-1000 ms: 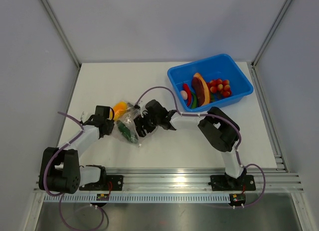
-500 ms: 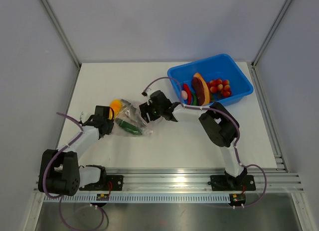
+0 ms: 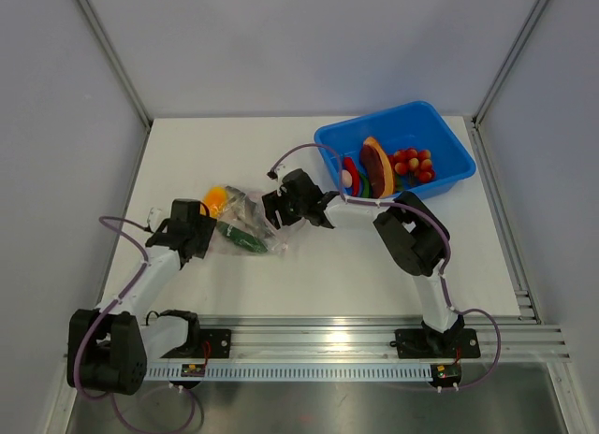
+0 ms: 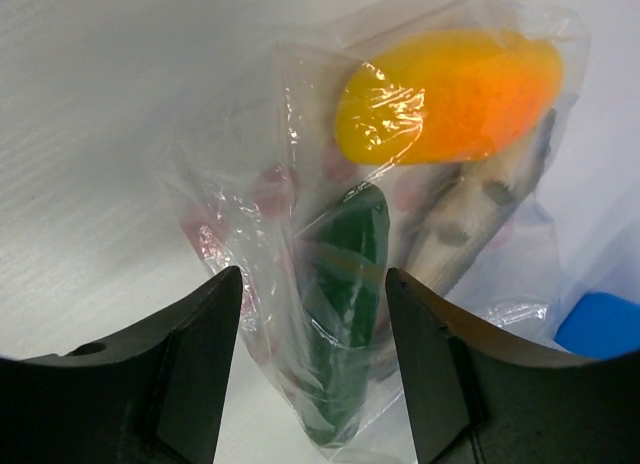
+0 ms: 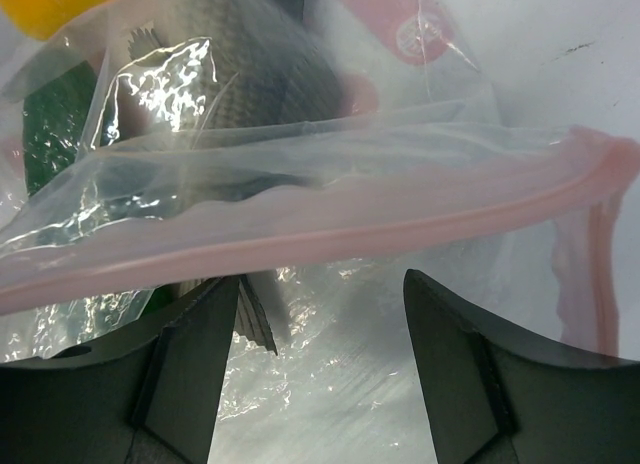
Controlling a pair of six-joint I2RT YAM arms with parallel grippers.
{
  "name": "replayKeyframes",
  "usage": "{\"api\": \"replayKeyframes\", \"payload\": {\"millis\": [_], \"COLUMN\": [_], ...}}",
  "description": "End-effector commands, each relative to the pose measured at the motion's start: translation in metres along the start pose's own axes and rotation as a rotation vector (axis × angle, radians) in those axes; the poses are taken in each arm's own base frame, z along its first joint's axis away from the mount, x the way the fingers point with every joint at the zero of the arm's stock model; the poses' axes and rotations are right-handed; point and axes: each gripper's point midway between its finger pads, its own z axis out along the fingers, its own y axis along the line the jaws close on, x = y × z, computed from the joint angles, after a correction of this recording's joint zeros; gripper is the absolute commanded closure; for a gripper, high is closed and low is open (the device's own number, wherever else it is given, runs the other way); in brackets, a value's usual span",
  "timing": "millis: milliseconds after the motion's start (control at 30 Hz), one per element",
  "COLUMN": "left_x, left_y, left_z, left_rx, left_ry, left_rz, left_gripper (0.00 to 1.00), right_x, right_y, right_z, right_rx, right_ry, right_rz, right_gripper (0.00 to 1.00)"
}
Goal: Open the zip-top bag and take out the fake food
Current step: Pick up the fake vegetable from the zipper food storage bag.
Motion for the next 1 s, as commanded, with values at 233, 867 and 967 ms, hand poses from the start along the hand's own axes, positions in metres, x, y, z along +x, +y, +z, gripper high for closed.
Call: {"api": "replayKeyframes", "payload": {"millis": [233, 867, 967], "left_x": [0.023, 0.045, 0.048], "left_y": [-0.017, -0.024, -0.026], "left_z": [-0.016, -0.003, -0.001], "left_rx": [0.145, 0.162, 0.161], "left_ry": [0.109, 0.123, 0.139], "left_rz": [-0.02, 0.034, 0.053], "left_gripper": [0.37, 0.5, 0.5], "right_x": [-0.029, -0.027, -0.028], "right_y": [0.021, 0.029, 0.029], "right_z": [-0.012, -0.017, -0.017], "right_rx": [-0.054, -0.088, -0.089], "right_ry": [-0.054, -0.032, -0.03], "right_rz": [-0.023, -0.038, -0.039], "right_gripper": [0.26, 0.26, 0.26]}}
